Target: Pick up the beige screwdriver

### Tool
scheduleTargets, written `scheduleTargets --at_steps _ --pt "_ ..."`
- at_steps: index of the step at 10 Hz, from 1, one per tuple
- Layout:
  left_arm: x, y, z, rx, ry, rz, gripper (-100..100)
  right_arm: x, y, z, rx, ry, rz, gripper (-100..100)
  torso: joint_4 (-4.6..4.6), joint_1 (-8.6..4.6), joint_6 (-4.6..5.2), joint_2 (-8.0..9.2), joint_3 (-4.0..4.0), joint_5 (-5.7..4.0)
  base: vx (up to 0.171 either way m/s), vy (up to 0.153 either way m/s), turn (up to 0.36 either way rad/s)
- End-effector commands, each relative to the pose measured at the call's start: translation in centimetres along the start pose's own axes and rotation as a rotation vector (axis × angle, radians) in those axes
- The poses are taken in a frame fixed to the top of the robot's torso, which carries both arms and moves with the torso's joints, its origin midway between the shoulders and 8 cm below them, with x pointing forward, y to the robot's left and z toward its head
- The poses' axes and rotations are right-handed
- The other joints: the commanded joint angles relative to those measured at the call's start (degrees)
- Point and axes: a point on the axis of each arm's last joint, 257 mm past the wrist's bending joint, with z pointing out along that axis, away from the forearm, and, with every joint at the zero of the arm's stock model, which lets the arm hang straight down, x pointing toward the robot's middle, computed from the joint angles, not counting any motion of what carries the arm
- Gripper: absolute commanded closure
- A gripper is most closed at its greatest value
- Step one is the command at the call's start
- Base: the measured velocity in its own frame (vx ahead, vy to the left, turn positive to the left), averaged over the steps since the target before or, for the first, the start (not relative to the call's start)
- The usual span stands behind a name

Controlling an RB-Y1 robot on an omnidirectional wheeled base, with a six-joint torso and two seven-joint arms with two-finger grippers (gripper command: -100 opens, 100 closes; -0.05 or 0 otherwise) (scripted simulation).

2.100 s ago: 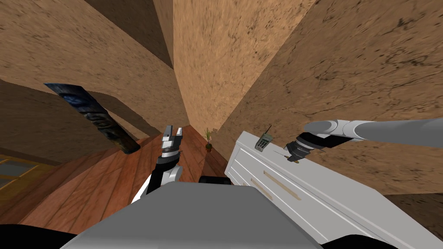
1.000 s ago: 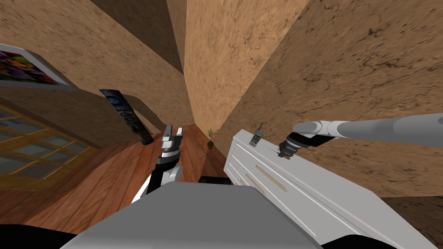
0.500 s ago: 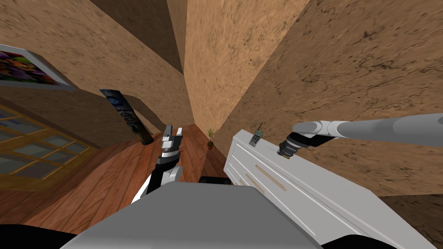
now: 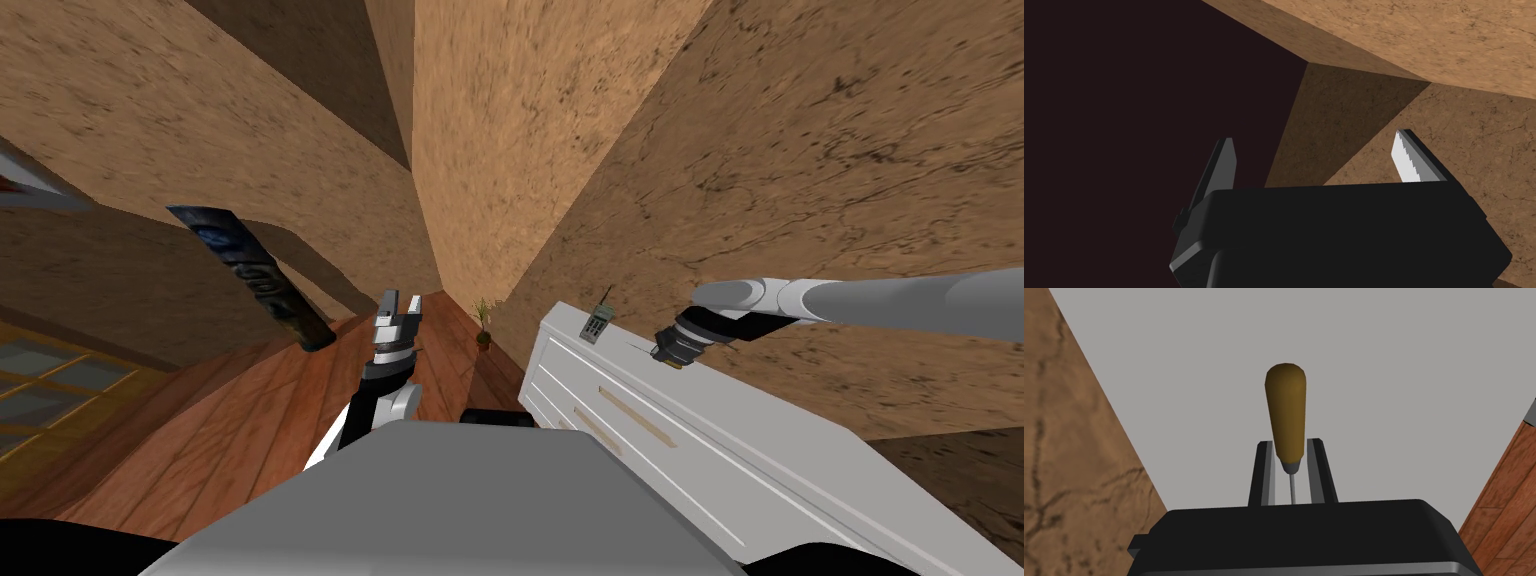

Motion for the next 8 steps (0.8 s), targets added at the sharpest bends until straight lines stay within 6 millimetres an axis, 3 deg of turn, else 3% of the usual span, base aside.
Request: scheduleTargets --at_steps 1,6,7,8 --pt "0.0 0.0 0.0 0.0 0.0 0.0 0 0.3 -0.1 -0.1 -0.001 0.0 -0.017 100 0.0 0.0 0.0 0.0 0.0 0.0 0.056 0.049 -0.053" --pt "0.0 0.0 0.0 0.0 0.0 0.0 0 2.8 -0.7 -1.3 0.0 -0.007 -0.076 100 0.0 0.06 0.01 0.02 0.02 0.01 0.081 0.082 -0.121" --pt "0.0 0.0 0.0 0.0 0.0 0.0 0 2.6 -0.7 -1.1 0.0 -0.006 -0.066 100 0.0 0.07 -0.03 0.04 0.01 0.0 0.029 0.047 -0.03" --pt "0.0 0.0 0.0 0.0 0.0 0.0 0 2.7 -0.7 -1.1 -0.001 -0.005 -0.07 0 0.01 -0.07 -0.08 0.15 0.07 -0.02 0.005 0.009 0.005"
